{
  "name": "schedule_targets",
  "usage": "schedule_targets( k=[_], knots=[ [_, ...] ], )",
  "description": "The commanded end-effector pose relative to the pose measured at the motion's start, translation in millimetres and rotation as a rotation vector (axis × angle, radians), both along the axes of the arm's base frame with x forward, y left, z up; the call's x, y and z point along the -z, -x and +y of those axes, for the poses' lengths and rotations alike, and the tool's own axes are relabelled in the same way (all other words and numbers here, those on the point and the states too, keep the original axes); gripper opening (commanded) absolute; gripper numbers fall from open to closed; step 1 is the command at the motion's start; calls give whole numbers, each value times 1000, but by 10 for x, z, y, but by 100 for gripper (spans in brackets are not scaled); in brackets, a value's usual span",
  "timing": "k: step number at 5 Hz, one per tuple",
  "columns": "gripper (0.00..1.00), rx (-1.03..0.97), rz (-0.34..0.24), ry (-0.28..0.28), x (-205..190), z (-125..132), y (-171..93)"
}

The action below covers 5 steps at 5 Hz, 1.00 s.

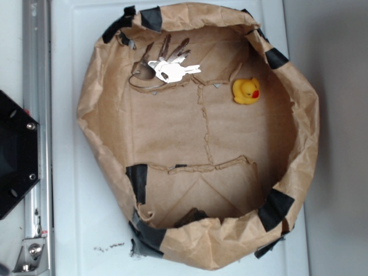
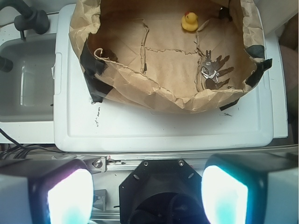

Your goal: Grab the silver keys.

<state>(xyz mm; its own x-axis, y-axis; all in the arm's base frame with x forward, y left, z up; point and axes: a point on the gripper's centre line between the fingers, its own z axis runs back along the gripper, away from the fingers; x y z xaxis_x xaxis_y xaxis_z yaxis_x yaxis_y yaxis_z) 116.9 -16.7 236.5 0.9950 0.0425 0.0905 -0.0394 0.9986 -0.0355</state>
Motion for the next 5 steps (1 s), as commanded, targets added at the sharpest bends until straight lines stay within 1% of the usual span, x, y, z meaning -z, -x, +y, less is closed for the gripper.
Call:
schedule_targets(
  k=[1,2,3,4,5],
  knots=[
    [100,0,0,0,0,0,0],
    [100,-21,-74,-26,127,120,-406],
    [100,34,-98,-47,224,290,-612],
    [100,103,-110,-66,344,403,-763],
    [100,98,-87,-94,523,418,-941]
  ],
)
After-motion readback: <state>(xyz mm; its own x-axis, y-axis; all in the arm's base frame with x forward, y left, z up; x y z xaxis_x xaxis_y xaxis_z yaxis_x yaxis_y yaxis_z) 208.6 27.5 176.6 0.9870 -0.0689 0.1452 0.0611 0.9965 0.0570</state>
